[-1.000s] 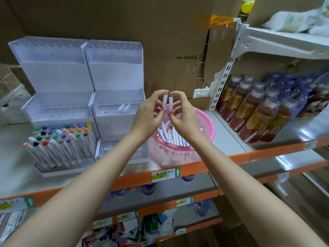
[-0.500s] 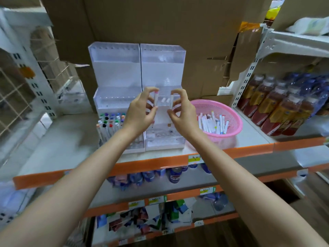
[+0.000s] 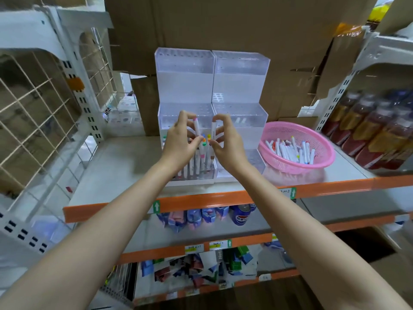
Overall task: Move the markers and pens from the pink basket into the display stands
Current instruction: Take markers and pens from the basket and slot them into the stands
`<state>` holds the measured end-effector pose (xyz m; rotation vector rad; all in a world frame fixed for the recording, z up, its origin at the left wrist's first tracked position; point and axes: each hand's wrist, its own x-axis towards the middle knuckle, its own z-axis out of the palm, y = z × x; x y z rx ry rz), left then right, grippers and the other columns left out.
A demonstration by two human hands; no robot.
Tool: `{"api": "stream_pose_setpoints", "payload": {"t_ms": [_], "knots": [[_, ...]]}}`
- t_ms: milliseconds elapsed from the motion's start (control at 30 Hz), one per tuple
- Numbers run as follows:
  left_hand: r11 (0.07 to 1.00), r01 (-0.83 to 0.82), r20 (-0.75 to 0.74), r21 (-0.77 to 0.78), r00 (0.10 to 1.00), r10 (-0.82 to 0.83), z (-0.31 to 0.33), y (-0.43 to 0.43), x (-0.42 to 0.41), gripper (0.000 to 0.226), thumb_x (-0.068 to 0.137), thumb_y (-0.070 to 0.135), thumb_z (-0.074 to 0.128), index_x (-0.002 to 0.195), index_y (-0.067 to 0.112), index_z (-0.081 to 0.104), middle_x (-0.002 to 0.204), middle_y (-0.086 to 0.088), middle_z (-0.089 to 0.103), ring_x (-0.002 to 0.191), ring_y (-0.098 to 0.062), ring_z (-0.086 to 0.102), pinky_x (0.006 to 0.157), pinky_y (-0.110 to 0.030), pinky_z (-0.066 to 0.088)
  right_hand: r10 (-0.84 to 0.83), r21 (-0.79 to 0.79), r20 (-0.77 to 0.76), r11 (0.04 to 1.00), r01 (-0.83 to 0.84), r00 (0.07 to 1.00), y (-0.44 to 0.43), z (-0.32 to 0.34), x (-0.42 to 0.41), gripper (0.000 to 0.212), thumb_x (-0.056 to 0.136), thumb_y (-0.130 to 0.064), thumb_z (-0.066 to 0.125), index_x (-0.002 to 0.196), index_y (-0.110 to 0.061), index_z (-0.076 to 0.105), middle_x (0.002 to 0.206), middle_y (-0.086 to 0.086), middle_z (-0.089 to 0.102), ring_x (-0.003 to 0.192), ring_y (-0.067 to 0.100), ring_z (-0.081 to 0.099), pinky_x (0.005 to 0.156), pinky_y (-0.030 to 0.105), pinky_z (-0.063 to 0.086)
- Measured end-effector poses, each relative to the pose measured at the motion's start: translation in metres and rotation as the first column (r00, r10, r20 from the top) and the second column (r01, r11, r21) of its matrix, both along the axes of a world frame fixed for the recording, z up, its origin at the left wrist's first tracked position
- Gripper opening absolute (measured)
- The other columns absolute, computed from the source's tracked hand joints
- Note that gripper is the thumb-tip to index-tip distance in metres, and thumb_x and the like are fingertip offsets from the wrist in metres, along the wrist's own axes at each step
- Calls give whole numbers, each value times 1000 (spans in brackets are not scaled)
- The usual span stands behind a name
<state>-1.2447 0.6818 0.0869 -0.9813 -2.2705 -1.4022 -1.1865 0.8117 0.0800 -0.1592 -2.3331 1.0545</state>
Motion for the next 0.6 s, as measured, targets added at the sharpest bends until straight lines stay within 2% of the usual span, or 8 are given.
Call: {"api": "stream_pose_setpoints", "payload": {"t_ms": [67,167,267,433,500,600], "knots": [[999,29,-10,-15,1000,-29,-1,4,-1,41,84,6,69,116,5,44,98,1,54,70,-13,64,63,-17,52,-7,5,0,1000,7,1000,1,-1,-1,49,86,2,62,124,-21,42,90,9,57,75,25,62,65,35,51],[996,57,-52,-70,997,-61,-3,10,-1,40,84,7,69,116,6,45,95,5,52,69,-7,60,63,-7,47,-7,-3,-9,1000,7,1000,4,-2,-1,50,85,4,63,124,-19,42,83,-2,55,74,23,63,66,36,52],[993,75,-73,-95,994,-82,-6,14,-3,39,84,9,70,115,6,46,95,6,53,71,-6,60,65,-9,47,-8,7,-28,1000,8,1000,8,-4,-1,51,84,5,63,124,-19,43,79,-9,52,73,19,63,64,28,49],[991,72,-80,-111,993,-81,-9,15,-4,39,82,8,71,113,6,48,94,5,54,69,0,55,62,-7,45,-10,-7,-45,1000,10,999,17,-3,0,48,85,5,62,123,-18,43,78,-14,50,67,-7,59,61,17,48],[989,82,-95,-119,991,-93,-9,15,-5,38,82,8,71,113,6,48,95,4,54,69,-2,56,63,-8,46,-1,-13,-58,1000,1,998,17,-4,0,48,85,5,63,123,-16,44,79,-12,51,67,-6,60,58,14,48],[985,95,-137,-146,984,-116,-12,13,-4,36,83,7,70,111,4,47,96,3,51,72,-9,58,64,-15,49,18,-6,-55,1000,-19,998,12,-6,-1,49,84,5,62,123,-16,43,81,-11,50,70,6,61,58,16,47]]}}
